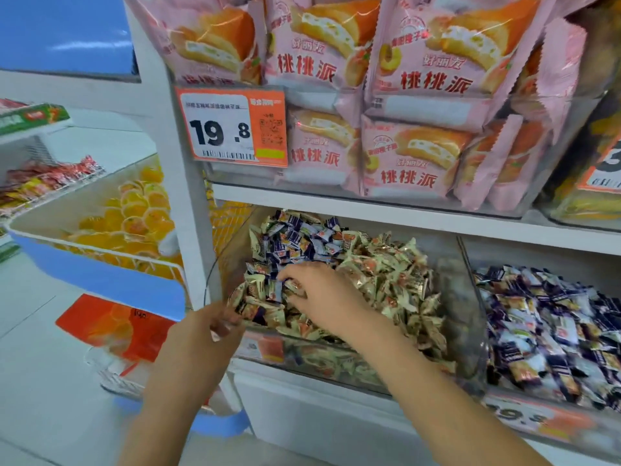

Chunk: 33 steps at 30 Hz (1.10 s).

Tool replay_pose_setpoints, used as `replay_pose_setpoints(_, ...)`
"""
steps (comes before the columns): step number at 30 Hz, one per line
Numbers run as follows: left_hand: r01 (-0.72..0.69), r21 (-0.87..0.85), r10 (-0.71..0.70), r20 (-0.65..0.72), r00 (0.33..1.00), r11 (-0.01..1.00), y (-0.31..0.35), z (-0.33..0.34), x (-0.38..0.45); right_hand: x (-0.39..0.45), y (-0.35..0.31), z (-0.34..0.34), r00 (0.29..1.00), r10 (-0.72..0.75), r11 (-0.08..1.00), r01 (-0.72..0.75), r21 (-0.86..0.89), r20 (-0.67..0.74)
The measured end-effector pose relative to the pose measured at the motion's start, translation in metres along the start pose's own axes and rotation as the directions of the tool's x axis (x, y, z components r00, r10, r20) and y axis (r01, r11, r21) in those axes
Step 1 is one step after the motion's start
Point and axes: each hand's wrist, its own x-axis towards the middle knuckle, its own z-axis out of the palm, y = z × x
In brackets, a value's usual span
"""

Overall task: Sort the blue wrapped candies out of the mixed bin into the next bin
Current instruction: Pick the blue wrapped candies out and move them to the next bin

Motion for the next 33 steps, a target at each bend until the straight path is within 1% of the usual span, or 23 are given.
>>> replay_pose_setpoints(3, 0.013, -0.047, -0.013, 0.011, 1.000, 0.999, -0.004, -0.001, 0.006, 0.024, 0.000, 0.014, 0.997, -0.019, 0.999, 0.015, 0.052, 0.073)
replay_pose_setpoints(5, 0.018, -0.048, -0.017, 0.030, 0.999, 0.999, -0.006, -0.002, 0.009, 0.039, 0.000, 0.019, 0.988, -0.046, 0.995, 0.032, 0.094, 0.149)
replay_pose_setpoints(6, 0.020, -0.056, -0.017, 0.039, 0.999, 0.998, -0.007, -0.002, 0.011, 0.046, -0.001, 0.022, 0.980, -0.076, 0.995, 0.062, 0.080, 0.182)
replay_pose_setpoints(8, 0.026, -0.075, -0.022, 0.053, 0.998, 0.997, -0.008, -0.002, 0.015, 0.062, -0.002, 0.029, 0.965, -0.110, 0.993, 0.117, -0.015, 0.237)
replay_pose_setpoints(10, 0.025, -0.075, -0.020, 0.067, 0.998, 0.997, -0.008, -0.001, 0.019, 0.074, -0.001, 0.034, 0.959, -0.070, 0.992, 0.097, -0.086, 0.274)
replay_pose_setpoints(12, 0.033, -0.090, -0.026, 0.072, 0.997, 0.995, -0.007, 0.002, 0.021, 0.080, 0.002, 0.034, 0.959, -0.038, 0.985, 0.083, -0.149, 0.282)
replay_pose_setpoints(13, 0.037, -0.092, -0.029, 0.077, 0.997, 0.995, -0.006, 0.003, 0.021, 0.082, 0.003, 0.035, 0.959, -0.046, 0.979, 0.099, -0.178, 0.280)
replay_pose_setpoints(16, 0.038, -0.071, -0.032, 0.093, 0.995, 0.997, -0.005, 0.004, 0.019, 0.083, 0.005, 0.038, 0.953, -0.132, 0.948, 0.202, -0.244, 0.273)
replay_pose_setpoints(18, 0.035, -0.071, -0.028, 0.089, 0.996, 0.997, -0.005, 0.004, 0.019, 0.082, 0.006, 0.041, 0.943, -0.177, 0.941, 0.245, -0.232, 0.280)
replay_pose_setpoints(22, 0.027, -0.077, -0.019, 0.098, 0.995, 0.997, -0.005, 0.004, 0.019, 0.076, 0.006, 0.038, 0.934, -0.181, 0.957, 0.239, -0.164, 0.308)
replay_pose_setpoints(24, 0.020, -0.089, -0.011, 0.101, 0.995, 0.996, -0.007, 0.003, 0.018, 0.074, 0.007, 0.036, 0.936, -0.162, 0.969, 0.211, -0.129, 0.312)
replay_pose_setpoints(25, 0.024, -0.102, -0.014, 0.102, 0.995, 0.995, -0.008, 0.003, 0.018, 0.073, 0.007, 0.034, 0.940, -0.126, 0.985, 0.156, -0.074, 0.317)
replay_pose_setpoints(27, 0.033, -0.115, -0.021, 0.107, 0.994, 0.993, -0.011, 0.001, 0.020, 0.072, 0.008, 0.026, 0.953, -0.044, 0.995, 0.014, 0.103, 0.298)
replay_pose_setpoints(28, 0.033, -0.112, -0.021, 0.106, 0.994, 0.993, -0.013, 0.001, 0.020, 0.071, 0.009, 0.022, 0.959, -0.015, 0.983, -0.037, 0.179, 0.281)
replay_pose_setpoints(31, 0.013, -0.097, -0.004, 0.094, 0.996, 0.995, -0.014, 0.002, 0.021, 0.066, 0.007, 0.009, 0.971, 0.043, 0.957, -0.108, 0.268, 0.237)
replay_pose_setpoints(33, -0.005, -0.090, 0.012, 0.076, 0.997, 0.996, -0.014, 0.005, 0.021, 0.060, 0.002, -0.001, 0.958, 0.140, 0.920, -0.219, 0.324, 0.250)
